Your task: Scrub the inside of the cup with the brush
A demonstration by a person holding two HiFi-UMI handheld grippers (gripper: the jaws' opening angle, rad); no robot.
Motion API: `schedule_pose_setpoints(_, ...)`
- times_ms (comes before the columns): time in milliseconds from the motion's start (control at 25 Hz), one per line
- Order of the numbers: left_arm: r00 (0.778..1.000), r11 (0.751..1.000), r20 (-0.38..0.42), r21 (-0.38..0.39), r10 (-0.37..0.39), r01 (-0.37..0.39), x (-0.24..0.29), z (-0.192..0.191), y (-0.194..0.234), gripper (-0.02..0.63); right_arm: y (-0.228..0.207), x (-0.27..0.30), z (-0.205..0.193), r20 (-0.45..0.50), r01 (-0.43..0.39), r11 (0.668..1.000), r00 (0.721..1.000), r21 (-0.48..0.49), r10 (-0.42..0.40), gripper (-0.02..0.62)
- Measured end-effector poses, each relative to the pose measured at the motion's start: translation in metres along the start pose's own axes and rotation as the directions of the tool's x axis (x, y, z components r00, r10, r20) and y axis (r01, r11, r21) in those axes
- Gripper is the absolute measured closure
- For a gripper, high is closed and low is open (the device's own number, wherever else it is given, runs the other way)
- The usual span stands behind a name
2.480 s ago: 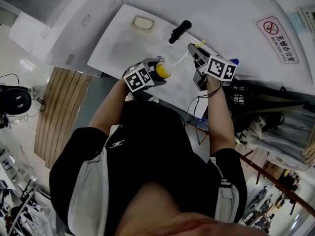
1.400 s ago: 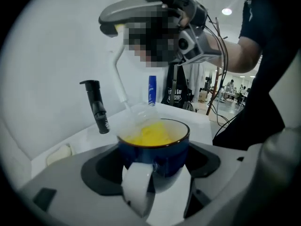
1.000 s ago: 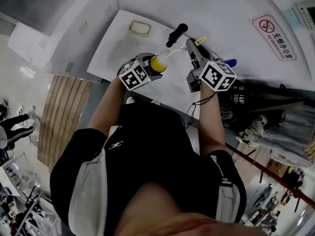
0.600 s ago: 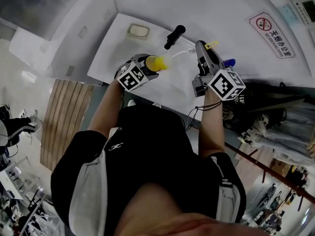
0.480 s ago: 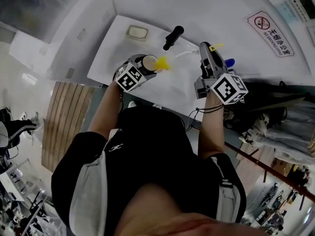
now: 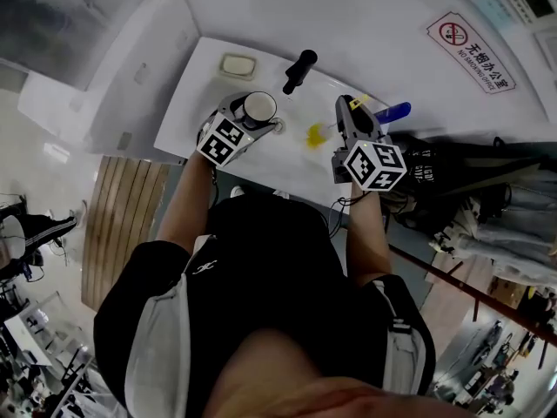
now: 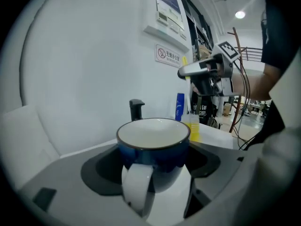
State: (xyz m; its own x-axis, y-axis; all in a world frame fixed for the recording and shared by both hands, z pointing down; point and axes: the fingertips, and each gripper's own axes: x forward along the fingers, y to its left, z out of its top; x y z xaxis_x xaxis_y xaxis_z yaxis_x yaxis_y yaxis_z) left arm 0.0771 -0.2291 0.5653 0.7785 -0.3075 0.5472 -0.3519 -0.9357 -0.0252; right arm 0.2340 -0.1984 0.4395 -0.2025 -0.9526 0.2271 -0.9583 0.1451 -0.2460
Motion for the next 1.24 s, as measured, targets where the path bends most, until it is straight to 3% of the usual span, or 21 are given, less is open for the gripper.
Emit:
schedule_pose_setpoints(320,0.998,1.0,0.068,0.002,-0.006,0.006,-0.001,0.026,-0.009,0.219,0.008,0.008,-0.034,-0.041,0.021,0.998,0.999,-0.059,-0.023,0.548)
schedule_pose_setpoints(1240,0.99,0.999,0.132,0.007,-0.047,0.046,0.001,0.042,-0.031,0.219,0.005,-0.001,-0.043,-0.048,0.033,0.998,0.998,-0.048,-0.036,0.548)
